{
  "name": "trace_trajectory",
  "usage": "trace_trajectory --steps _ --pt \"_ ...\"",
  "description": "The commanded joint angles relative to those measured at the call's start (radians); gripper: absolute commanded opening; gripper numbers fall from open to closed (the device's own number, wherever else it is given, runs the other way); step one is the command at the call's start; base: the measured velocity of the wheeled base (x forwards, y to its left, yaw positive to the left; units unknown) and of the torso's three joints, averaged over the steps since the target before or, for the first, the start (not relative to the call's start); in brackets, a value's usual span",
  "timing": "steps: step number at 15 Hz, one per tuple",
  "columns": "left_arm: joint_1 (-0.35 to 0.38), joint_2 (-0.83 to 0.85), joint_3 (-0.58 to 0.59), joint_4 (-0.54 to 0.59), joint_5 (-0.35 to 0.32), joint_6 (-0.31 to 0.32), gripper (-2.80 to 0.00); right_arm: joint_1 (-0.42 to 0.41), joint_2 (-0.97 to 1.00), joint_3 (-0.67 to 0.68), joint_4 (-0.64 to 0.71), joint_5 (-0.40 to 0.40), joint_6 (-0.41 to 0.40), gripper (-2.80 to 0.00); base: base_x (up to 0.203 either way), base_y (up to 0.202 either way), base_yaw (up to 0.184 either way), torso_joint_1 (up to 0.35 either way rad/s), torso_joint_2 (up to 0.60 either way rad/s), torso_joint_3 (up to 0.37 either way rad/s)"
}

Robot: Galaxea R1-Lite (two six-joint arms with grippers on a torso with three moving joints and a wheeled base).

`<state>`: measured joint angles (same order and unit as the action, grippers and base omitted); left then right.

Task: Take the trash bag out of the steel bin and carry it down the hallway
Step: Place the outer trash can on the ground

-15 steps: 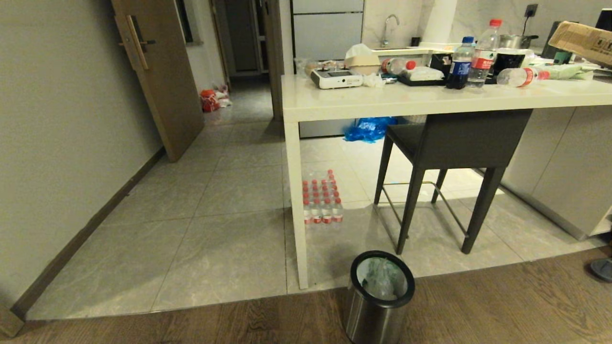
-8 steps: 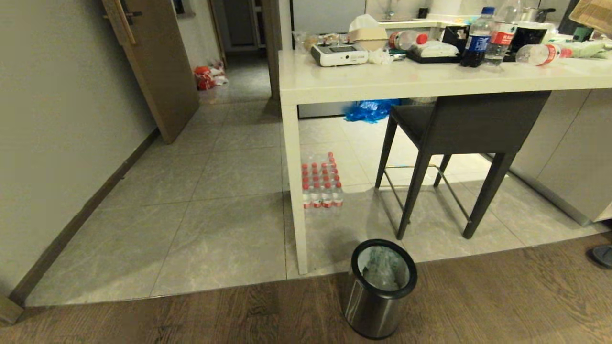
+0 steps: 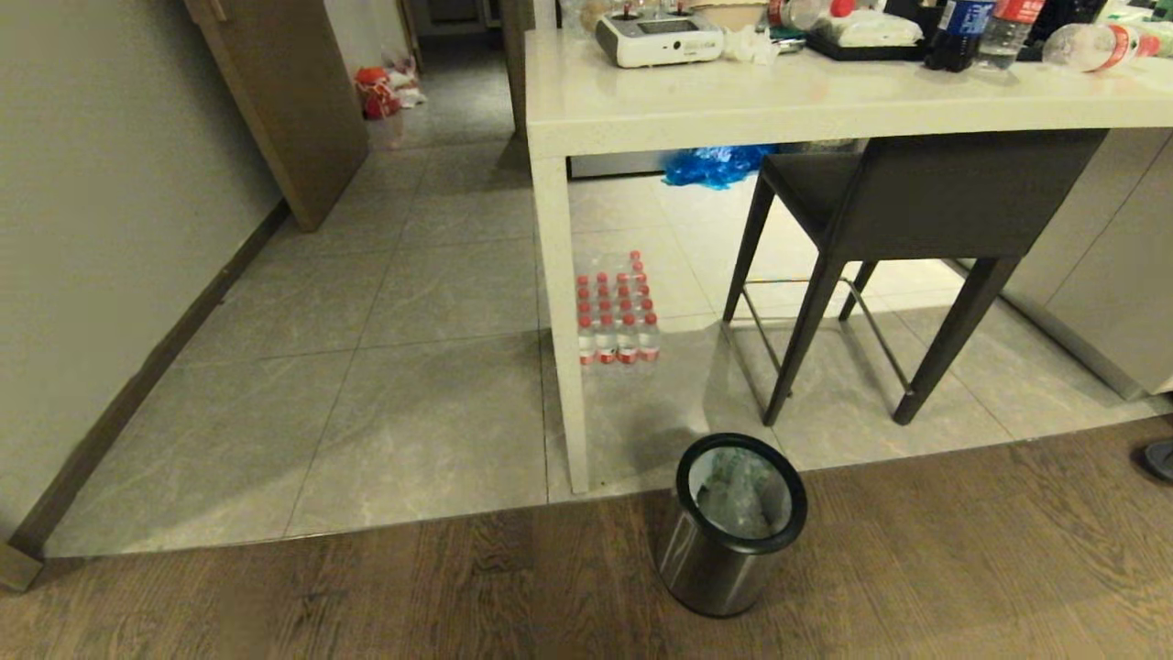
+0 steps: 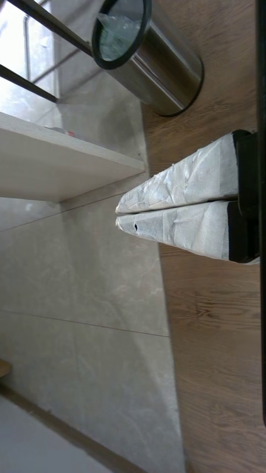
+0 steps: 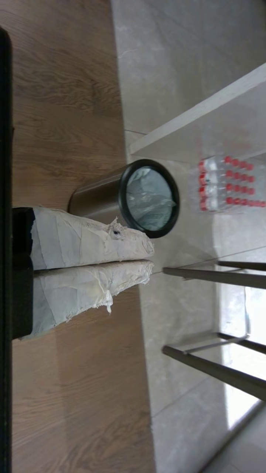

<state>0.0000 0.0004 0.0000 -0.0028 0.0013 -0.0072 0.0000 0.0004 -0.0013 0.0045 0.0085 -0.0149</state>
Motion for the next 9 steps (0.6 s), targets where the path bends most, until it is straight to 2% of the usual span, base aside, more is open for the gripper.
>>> trace_trajectory --steps 1,9 --pt "0.0 0.001 0.0 0.0 0.0 0.0 -2.8 0.0 0.001 0.0 0.003 0.001 0.0 -2.8 0.0 0.0 0.0 0.007 0.0 -0.203" --pt "0.0 0.001 0.0 0.0 0.0 -0.004 -2.8 0.0 0.001 -0.001 0.004 -0.001 -0.002 -2.8 0.0 0.0 0.0 0.002 0.0 -0.202"
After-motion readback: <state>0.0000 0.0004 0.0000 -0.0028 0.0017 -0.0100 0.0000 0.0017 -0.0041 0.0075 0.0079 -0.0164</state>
